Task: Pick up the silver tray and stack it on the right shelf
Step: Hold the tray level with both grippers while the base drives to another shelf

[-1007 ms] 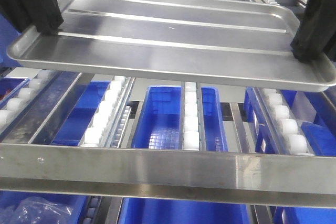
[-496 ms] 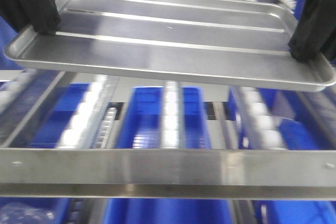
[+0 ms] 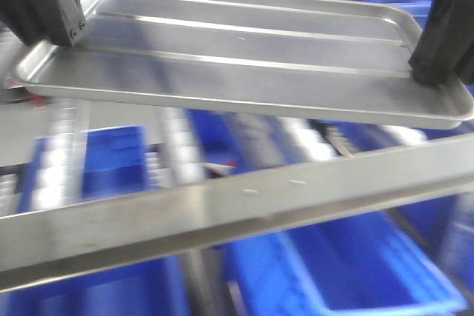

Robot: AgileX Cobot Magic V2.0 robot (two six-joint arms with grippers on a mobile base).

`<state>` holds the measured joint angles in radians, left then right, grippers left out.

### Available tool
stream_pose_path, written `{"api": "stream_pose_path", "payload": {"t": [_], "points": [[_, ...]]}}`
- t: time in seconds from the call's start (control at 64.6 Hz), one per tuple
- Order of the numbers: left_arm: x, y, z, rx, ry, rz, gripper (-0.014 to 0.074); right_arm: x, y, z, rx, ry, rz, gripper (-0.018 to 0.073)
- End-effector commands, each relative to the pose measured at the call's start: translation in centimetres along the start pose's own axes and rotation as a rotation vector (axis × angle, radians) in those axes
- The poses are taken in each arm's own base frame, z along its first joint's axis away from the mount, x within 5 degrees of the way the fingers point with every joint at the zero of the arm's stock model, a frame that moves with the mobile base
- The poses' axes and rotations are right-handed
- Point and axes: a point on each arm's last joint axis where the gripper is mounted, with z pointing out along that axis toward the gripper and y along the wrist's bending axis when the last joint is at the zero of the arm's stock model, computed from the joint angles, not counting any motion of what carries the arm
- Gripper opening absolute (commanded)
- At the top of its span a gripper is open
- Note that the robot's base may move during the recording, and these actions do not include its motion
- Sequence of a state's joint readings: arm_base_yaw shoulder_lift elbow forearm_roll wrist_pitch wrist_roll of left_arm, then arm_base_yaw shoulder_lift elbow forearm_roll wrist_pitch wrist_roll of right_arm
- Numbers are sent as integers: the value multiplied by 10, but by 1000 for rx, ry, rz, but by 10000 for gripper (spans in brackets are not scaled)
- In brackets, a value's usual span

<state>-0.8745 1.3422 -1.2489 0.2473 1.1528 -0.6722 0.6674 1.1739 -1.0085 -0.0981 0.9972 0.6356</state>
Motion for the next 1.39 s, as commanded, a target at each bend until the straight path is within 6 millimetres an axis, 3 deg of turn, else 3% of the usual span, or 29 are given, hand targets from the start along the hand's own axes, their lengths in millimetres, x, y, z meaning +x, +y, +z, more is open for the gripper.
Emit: {"api": "stream_pose_path", "payload": {"t": [0.0, 1.378], "points": [[-1, 1, -15, 19, -48, 44, -101, -9, 2, -15, -37, -104, -40, 56], [-1, 1, -15, 19, -48, 44, -101, -9, 2, -15, -37, -104, -40, 56]]}}
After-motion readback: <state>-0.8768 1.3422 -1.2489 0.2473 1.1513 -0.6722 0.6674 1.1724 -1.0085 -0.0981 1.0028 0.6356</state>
